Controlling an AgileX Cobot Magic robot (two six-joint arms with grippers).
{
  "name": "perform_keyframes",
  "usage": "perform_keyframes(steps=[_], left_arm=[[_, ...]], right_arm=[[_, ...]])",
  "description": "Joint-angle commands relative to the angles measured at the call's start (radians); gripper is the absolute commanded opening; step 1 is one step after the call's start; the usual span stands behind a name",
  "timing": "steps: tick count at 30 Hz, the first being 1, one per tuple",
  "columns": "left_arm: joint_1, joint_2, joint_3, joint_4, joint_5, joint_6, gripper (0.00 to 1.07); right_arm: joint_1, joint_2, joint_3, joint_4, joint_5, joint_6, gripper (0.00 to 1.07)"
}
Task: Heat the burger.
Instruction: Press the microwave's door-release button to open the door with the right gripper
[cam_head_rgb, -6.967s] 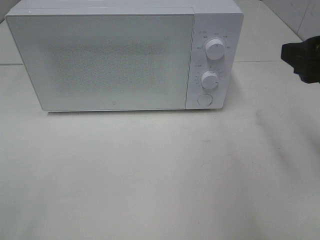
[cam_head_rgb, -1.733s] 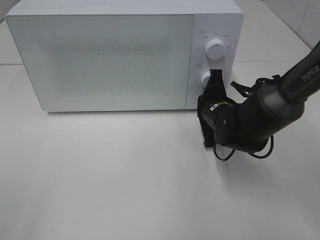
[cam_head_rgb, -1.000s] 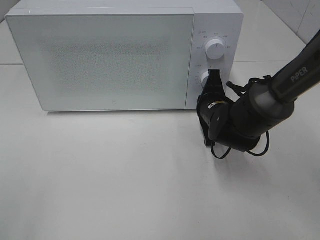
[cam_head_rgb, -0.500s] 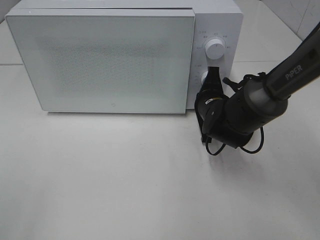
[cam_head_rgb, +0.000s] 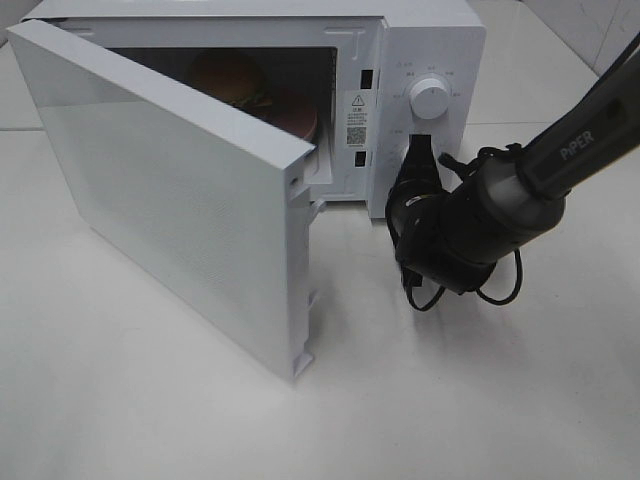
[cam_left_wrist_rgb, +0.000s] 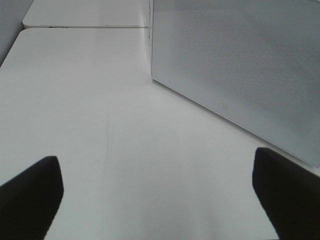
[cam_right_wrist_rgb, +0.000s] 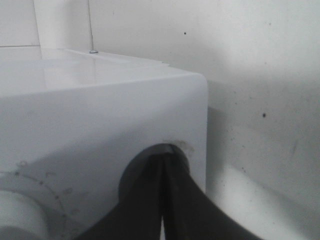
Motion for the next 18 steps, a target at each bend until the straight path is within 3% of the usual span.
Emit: perform_keyframes(steps=[1, 18], left_arm=[[-0.007, -0.022, 0.003, -0.005, -0.007, -0.004, 0.97], [-0.007, -0.022, 0.003, -0.004, -0.007, -0.004, 0.97]], right_arm=[[-0.032, -0.033, -0.089, -0.167, -0.204, -0.032, 0.01], [-0.031, -0.135, 0.052, -0.168, 0.014, -0.001, 0.01]])
